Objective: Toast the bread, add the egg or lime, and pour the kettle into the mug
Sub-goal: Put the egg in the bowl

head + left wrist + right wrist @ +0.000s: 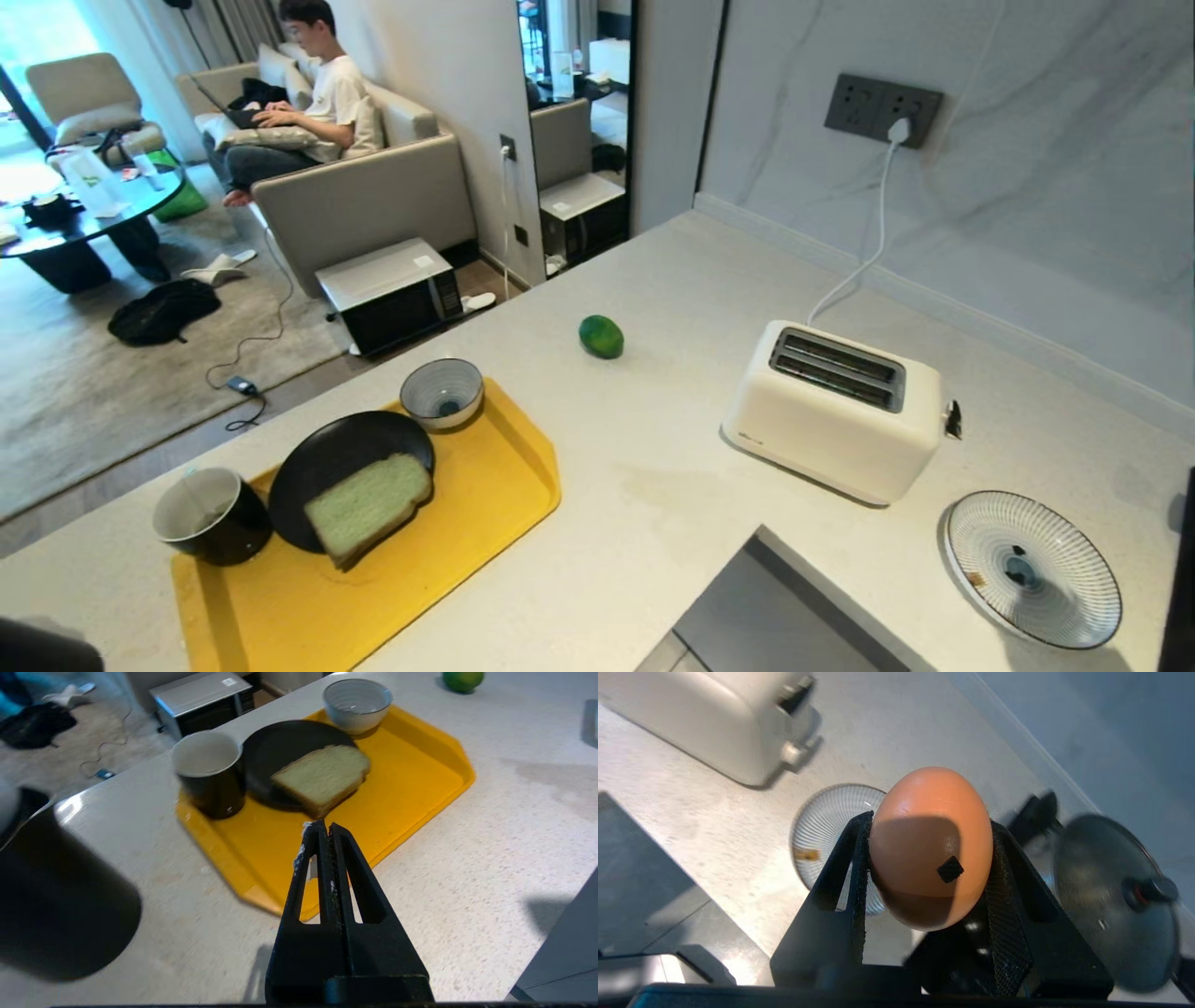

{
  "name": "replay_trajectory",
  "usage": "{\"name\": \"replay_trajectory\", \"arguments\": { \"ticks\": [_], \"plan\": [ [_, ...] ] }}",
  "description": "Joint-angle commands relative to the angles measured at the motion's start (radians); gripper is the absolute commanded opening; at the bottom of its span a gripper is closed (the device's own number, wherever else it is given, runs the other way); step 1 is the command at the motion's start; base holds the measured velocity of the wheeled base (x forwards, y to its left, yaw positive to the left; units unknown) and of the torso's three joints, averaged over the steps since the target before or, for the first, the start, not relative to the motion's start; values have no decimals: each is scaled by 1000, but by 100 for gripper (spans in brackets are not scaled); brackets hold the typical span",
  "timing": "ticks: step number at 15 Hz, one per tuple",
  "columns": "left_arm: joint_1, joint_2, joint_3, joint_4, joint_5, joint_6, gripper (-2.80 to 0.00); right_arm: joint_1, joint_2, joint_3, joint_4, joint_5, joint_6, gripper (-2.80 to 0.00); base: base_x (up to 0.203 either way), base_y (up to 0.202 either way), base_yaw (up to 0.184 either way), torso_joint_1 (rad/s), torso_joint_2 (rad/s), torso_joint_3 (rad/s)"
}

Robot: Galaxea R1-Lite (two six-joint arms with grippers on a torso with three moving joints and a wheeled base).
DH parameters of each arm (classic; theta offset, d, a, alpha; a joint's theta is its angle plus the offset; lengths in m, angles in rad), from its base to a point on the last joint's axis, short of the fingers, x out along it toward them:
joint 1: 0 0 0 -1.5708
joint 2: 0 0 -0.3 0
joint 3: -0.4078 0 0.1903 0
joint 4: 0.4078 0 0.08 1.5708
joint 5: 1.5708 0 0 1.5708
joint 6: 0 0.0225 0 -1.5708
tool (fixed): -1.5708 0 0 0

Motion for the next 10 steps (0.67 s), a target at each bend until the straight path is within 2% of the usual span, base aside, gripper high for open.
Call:
{"name": "replay_trajectory", "arguments": {
  "ticks": [1, 10],
  "plan": [
    [0, 1, 0, 0, 0, 0, -280, 1, 4, 0, -2, -1, -3, -280, 3, -5, 162, 2, 4, 2],
    [0, 1, 0, 0, 0, 0, -280, 2, 3, 3, 0, 1, -7, -280, 1, -7, 175, 3, 2, 3]
  ]
}}
